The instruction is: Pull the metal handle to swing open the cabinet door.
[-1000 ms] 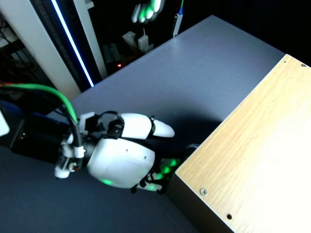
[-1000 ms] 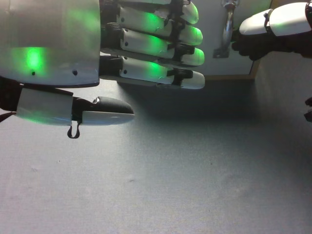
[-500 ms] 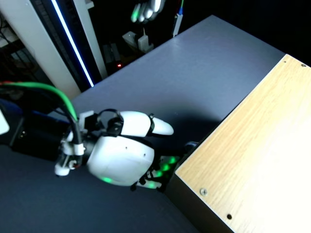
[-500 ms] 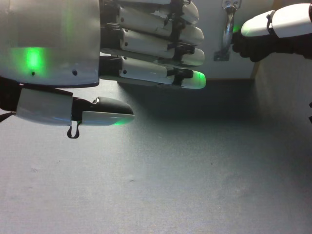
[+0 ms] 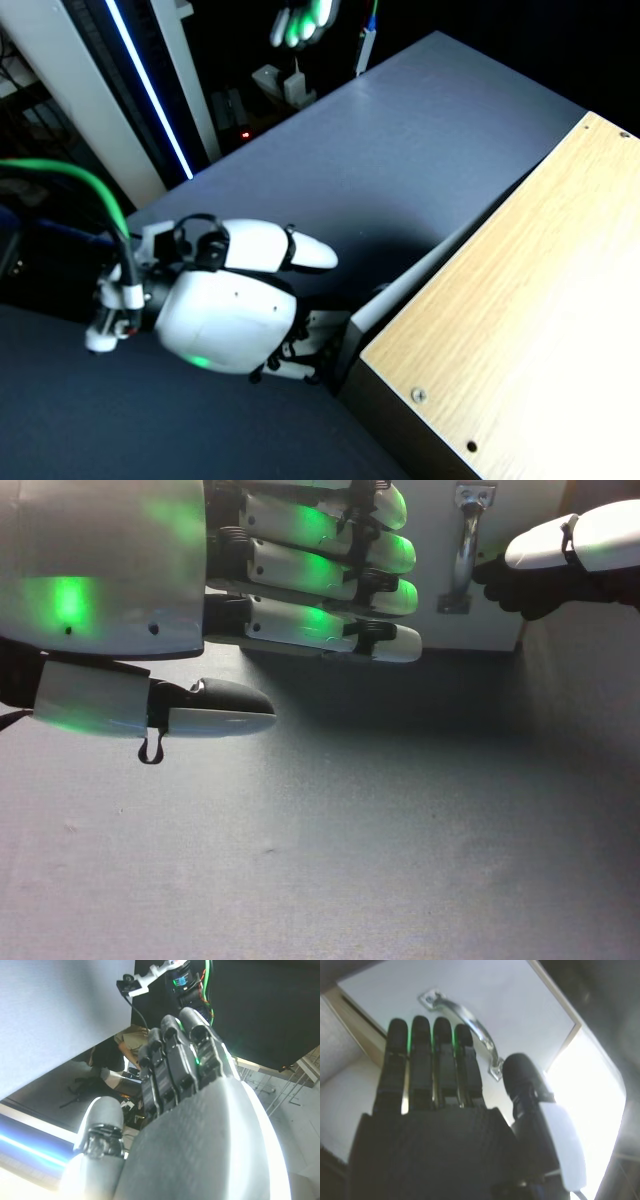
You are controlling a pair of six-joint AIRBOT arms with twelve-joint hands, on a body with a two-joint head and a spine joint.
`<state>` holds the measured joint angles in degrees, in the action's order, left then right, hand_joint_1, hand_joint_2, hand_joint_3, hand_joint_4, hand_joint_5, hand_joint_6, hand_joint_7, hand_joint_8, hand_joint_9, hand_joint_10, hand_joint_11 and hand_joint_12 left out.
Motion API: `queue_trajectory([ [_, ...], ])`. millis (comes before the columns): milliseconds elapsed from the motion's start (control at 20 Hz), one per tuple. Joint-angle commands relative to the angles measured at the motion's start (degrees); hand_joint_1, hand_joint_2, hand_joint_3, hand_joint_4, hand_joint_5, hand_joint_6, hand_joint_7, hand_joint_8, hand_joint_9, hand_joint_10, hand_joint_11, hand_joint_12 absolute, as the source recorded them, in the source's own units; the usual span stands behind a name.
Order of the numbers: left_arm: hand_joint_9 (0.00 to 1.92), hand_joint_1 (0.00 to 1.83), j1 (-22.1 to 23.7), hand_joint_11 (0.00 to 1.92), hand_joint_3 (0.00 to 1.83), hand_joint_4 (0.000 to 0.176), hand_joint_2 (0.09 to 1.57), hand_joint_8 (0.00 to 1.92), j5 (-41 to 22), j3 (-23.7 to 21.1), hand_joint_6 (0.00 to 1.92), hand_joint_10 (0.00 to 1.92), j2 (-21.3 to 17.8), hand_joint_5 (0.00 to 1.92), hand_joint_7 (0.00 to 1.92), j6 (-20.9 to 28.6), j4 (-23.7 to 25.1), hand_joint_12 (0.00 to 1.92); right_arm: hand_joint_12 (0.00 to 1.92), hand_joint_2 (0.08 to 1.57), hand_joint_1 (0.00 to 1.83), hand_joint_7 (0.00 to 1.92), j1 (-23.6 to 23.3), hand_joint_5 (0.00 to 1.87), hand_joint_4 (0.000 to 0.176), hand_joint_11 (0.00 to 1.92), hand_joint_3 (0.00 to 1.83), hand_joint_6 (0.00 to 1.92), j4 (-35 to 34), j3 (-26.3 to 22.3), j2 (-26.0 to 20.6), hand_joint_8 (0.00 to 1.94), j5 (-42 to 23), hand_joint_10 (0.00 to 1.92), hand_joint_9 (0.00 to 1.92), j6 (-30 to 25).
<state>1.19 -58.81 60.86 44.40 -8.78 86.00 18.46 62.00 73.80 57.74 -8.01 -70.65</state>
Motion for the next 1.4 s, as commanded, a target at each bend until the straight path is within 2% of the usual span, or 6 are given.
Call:
queue_trajectory([
  [0,0.36,0.00,0.56,0.02,0.12,0.000,1.57,0.00,-1.42,-0.02,0.00,0.00,-0.39,0.38,0.40,-0.50,-5.55,0.73,0.90,1.57,0.00,0.39,-0.33,0.40,0.000,0.00,0.11,0.00,-1.45,-0.49,-0.65,0.00,-3.16,0.00,0.35,-0.46],
  [950,0.36,0.00,0.56,0.02,0.13,0.000,1.57,0.00,-1.42,-0.02,0.00,0.00,-0.39,0.39,0.40,-0.50,-5.55,0.74,0.90,1.57,0.00,0.39,1.18,0.40,0.000,0.00,0.12,0.00,-1.42,-10.10,-5.22,0.00,-3.17,0.00,0.35,1.15],
  [1250,0.37,0.00,0.56,0.02,0.13,0.000,1.57,0.00,-1.42,-0.02,0.00,0.00,-0.39,0.39,0.40,-0.50,-5.55,0.74,0.91,1.57,0.00,0.40,1.22,0.41,0.000,0.00,0.12,0.00,-1.42,-10.43,-6.17,0.00,-3.16,0.00,0.35,2.41],
  [1350,0.36,0.00,0.56,0.02,0.13,0.000,1.57,0.00,-1.42,-0.02,0.00,0.00,-0.39,0.39,0.40,-0.50,-5.55,0.74,0.90,1.57,0.00,0.39,1.22,0.41,0.000,0.00,0.11,0.00,-1.43,-10.18,-6.66,0.00,-3.15,0.00,0.35,5.15],
])
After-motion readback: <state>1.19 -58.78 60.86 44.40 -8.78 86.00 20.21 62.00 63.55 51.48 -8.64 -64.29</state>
